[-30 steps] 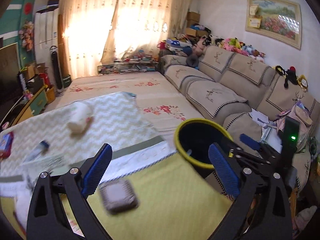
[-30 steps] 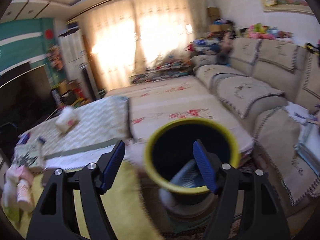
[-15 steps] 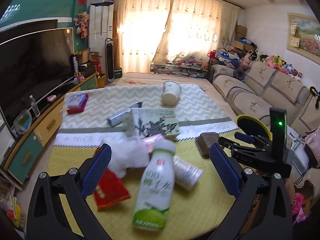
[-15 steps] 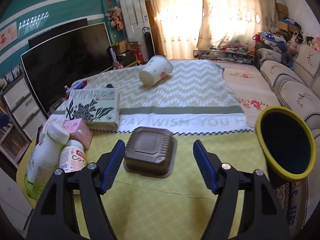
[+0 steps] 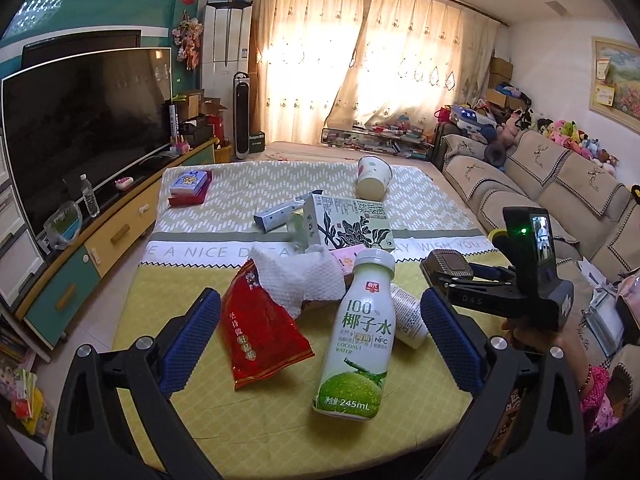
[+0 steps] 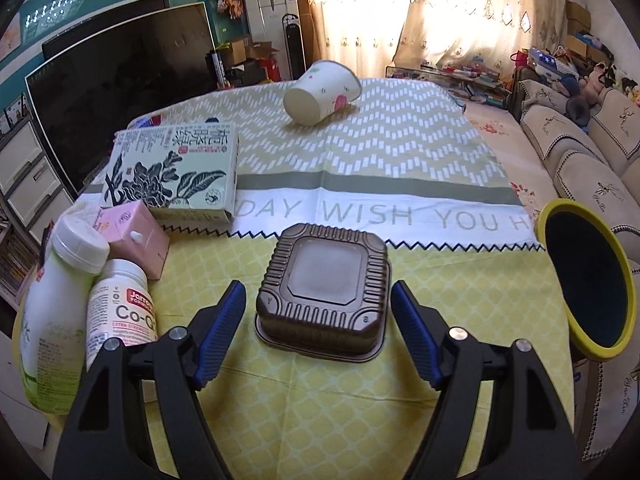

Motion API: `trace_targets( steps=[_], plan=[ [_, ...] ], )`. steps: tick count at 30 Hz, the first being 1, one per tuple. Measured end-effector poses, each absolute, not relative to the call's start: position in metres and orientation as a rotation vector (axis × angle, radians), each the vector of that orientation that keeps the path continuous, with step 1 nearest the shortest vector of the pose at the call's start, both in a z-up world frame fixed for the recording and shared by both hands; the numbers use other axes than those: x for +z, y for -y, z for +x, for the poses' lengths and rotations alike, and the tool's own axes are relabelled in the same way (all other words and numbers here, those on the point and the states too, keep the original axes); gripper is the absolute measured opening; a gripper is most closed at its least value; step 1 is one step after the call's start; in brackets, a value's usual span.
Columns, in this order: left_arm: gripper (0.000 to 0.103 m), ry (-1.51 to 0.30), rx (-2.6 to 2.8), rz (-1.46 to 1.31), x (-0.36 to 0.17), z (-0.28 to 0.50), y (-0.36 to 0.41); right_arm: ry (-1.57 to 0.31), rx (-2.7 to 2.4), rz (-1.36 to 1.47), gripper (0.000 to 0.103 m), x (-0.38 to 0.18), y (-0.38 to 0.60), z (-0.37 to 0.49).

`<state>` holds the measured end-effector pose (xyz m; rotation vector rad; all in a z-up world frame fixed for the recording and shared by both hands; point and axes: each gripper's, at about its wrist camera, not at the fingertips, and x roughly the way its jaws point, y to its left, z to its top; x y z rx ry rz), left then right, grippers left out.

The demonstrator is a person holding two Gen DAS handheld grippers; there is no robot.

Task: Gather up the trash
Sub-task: 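Grasp the brown square plastic container with the right gripper, then carry the brown container with the right gripper into the yellow bin and release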

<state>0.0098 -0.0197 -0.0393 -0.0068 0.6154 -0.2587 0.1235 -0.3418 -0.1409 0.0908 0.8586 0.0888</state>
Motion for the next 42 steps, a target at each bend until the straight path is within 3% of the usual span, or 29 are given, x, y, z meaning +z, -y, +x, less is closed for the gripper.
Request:
trace_targets(
  steps=[2,4,6,16,26,42],
  plan=[
    [0.098,-0.620,-0.259,-0.016,-0.040,0.011,0.018,-0.869,0.087,0.087,0.070,-0.145,0.339,0.124],
    [0.098,-0.624,-0.256,-0.023,-0.041,0.013,0.017,-0.861,0.082,0.080,0.060,-0.144,0.339,0.126],
    [0.098,-0.627,-0.252,-0.026,-0.042,0.014,0.016,-0.860,0.084,0.082,0.059,-0.145,0.340,0.126],
    [0.098,-0.637,-0.237,-0.027,-0.050,0.019,0.014,-0.809,0.080,0.110,0.059,-0.131,0.359,0.113],
    [0.098,-0.663,-0.226,-0.023,-0.063,0.027,0.016,-0.740,-0.187,0.199,0.059,-0.115,0.470,0.104],
    [0.098,-0.679,-0.229,0.001,-0.069,0.035,0.029,-0.823,-0.478,0.290,0.059,-0.165,0.600,0.120]
  ],
)
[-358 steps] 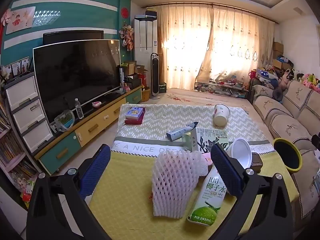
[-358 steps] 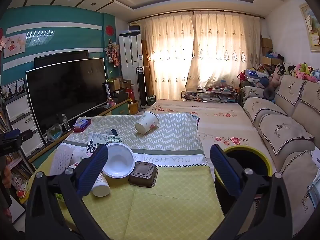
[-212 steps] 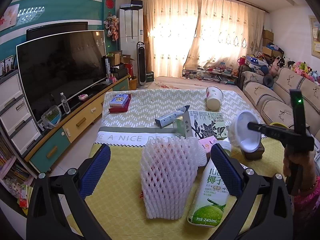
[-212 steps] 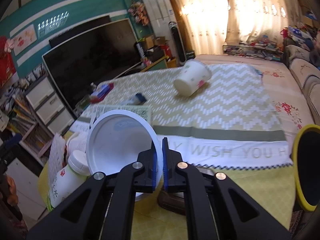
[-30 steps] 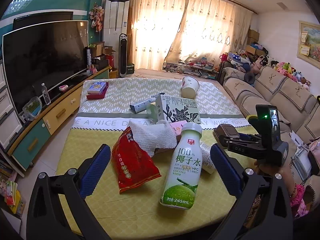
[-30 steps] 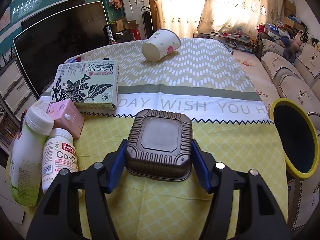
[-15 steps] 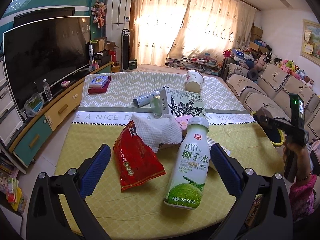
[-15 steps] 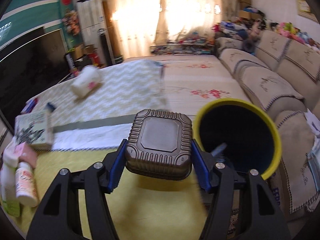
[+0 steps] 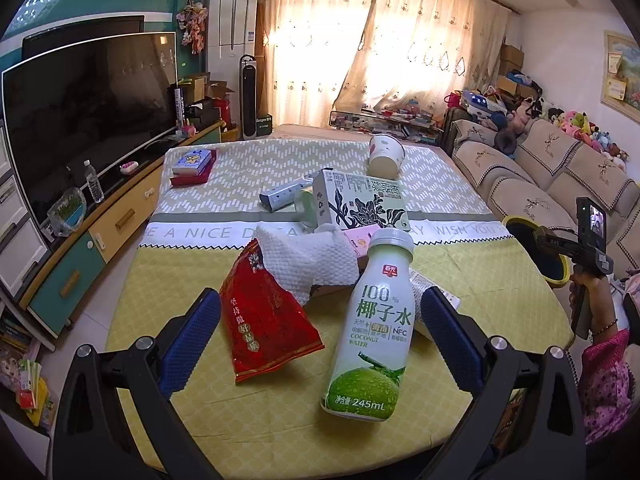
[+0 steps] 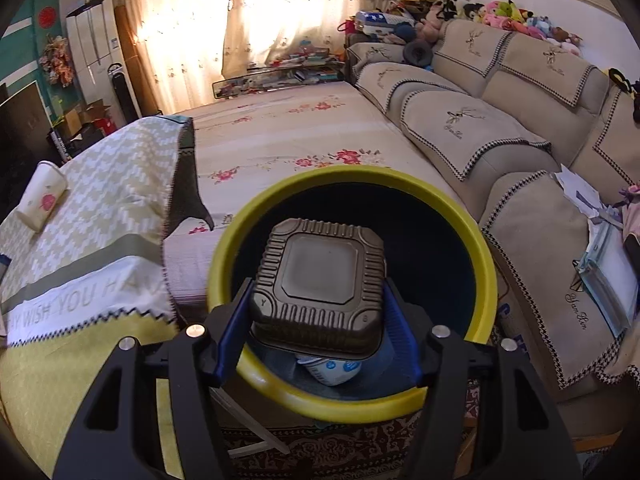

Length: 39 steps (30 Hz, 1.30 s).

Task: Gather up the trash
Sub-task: 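Carry the brown container with the right gripper into the yellow bin and release, then grasp the coconut-water bottle with the left gripper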

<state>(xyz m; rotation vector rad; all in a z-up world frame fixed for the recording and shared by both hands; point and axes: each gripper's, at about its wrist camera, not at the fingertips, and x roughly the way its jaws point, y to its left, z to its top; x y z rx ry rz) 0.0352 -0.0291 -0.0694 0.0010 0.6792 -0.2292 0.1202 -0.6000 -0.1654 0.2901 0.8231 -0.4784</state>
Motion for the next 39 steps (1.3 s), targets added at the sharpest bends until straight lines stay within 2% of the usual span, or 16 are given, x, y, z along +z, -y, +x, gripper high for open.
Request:
trace_targets(
  steps=[5,8,21,31,39],
  plan=[
    [0.098,-0.683,-0.235,0.003,-0.072,0.037,0.031,-0.853,-0.514,0.286,0.060,-0.170,0.612,0.127],
    [0.098,-0.685,-0.242,0.007,-0.073,0.037,0.033,-0.841,-0.537,0.284,0.065,-0.167,0.613,0.126],
    [0.098,-0.726,-0.305,0.058,-0.090,0.041,0.053,-0.577,-0.255,0.249,0.067,-0.112,0.507,0.082],
    [0.098,-0.803,-0.333,0.095,-0.123,0.053,0.067,-0.433,-0.165,0.212,0.069,-0.096,0.449,0.089],
    [0.071,-0.843,-0.325,0.121,-0.140,0.054,0.066,-0.458,-0.173,0.212,0.071,-0.095,0.450,0.095]
  ],
)
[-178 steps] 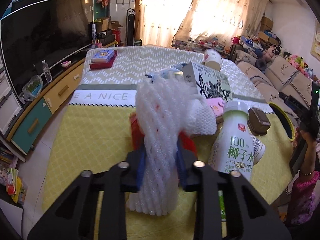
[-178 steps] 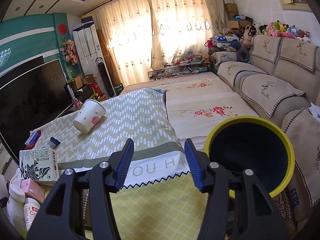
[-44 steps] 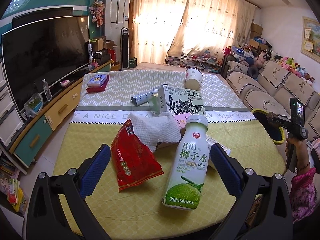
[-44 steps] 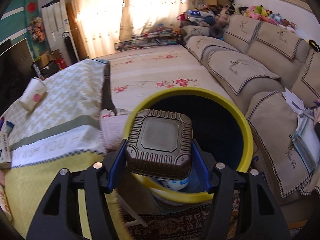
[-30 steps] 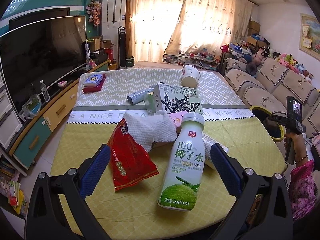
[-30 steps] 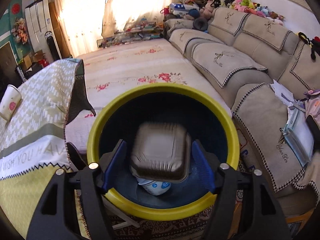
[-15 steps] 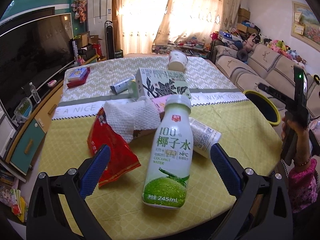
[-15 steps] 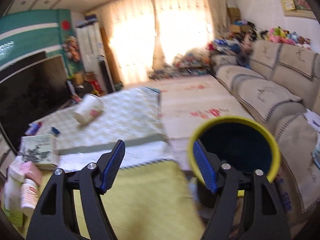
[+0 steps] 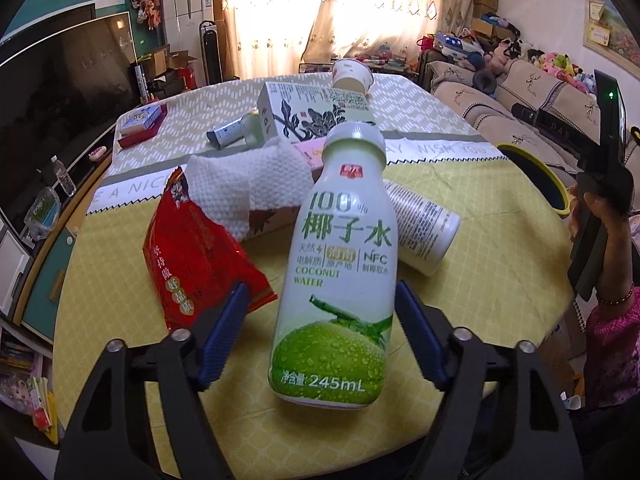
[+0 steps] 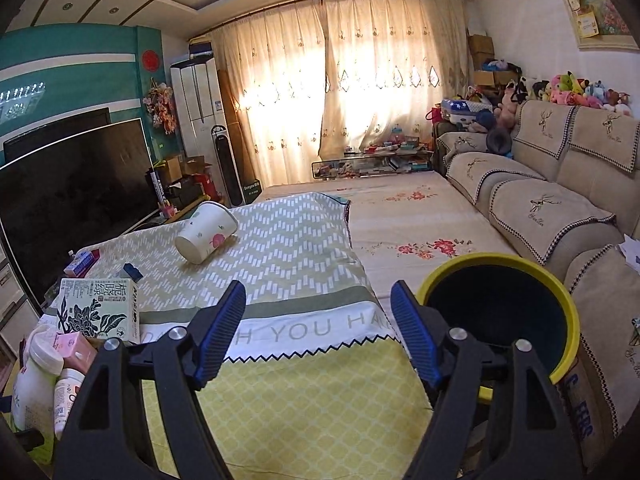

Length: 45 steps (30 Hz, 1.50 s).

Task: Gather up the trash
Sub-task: 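Grasp the coconut-water bottle with the left gripper, then lift the coconut-water bottle with the left gripper and drop it into the bin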

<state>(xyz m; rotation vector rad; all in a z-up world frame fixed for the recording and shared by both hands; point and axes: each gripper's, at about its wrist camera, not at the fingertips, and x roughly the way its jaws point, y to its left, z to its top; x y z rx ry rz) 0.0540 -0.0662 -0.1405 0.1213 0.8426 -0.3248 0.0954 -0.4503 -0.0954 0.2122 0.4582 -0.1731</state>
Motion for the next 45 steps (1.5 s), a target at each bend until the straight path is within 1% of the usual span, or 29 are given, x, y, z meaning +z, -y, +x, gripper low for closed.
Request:
trace_targets(
  steps=[4,5,6,11,21,31,45],
  plan=[
    [0.065,-0.854,-0.334,0.125,-0.145,0.054,0.066,-0.461,-0.172,0.198,0.072,-0.098,0.448,0.096],
    [0.062,-0.854,-0.338,0.129,-0.147,0.054,0.068,-0.462,-0.171,0.197,0.072,-0.098,0.448,0.097],
    [0.055,-0.854,-0.343,0.130,-0.147,0.053,0.068,-0.462,-0.171,0.197,0.072,-0.098,0.448,0.098],
    [0.053,-0.826,-0.363,0.123,-0.144,0.049,0.068,-0.466,-0.169,0.205,0.072,-0.099,0.450,0.098],
    [0.051,-0.654,-0.364,0.082,-0.098,0.031,0.061,-0.470,-0.168,0.206,0.072,-0.100,0.449,0.099],
    [0.051,-0.552,-0.344,0.075,-0.071,0.028,0.060,-0.475,-0.162,0.213,0.072,-0.101,0.452,0.101],
    [0.051,-0.437,-0.347,0.092,-0.043,0.045,0.068,-0.480,-0.158,0.220,0.072,-0.102,0.453,0.101]
  ],
)
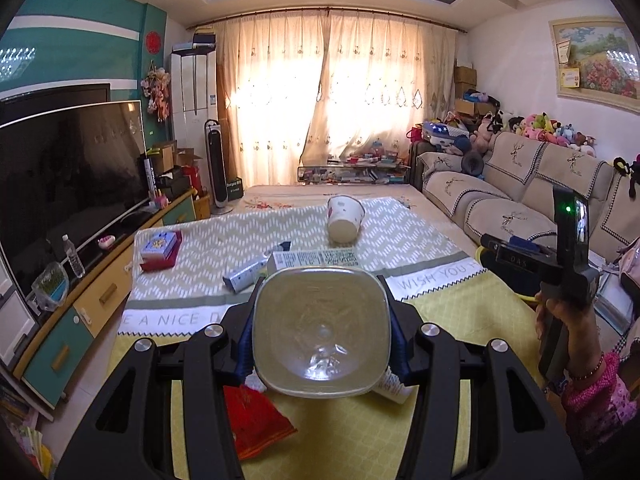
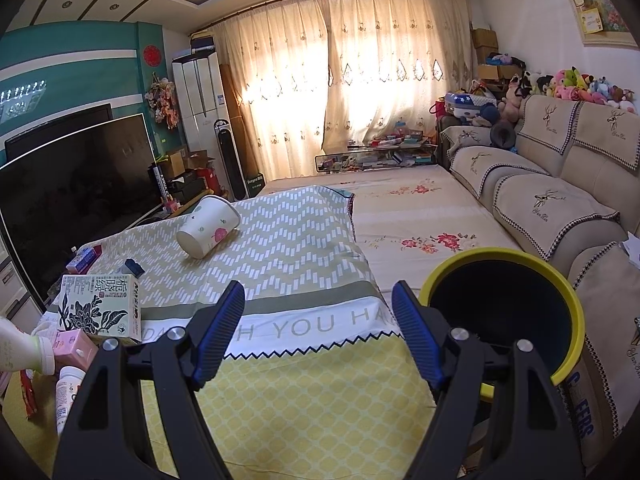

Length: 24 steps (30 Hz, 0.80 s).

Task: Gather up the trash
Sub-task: 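Lift the coconut-water bottle with the left gripper and drop it into the bin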

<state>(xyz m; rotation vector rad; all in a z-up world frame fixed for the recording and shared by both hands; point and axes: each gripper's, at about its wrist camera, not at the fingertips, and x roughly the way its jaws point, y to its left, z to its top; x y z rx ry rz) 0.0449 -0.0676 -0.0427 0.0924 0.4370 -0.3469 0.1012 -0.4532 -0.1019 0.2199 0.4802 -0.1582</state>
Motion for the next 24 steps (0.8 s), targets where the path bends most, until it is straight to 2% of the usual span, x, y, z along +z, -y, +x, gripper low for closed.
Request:
trace_targets(
  steps=[15,24],
  plan=[
    [0.051,-0.404,-0.376,0.115,-0.019,0.086,0.089,-0.480,-0.137,0.222,0.072,-0.101,0.455,0.102],
    [0.051,-0.381,-0.492,0.146,0.007,0.103,0.135,-0.394,-0.196,0.236,0.072,-0.063,0.497,0.068]
  ],
)
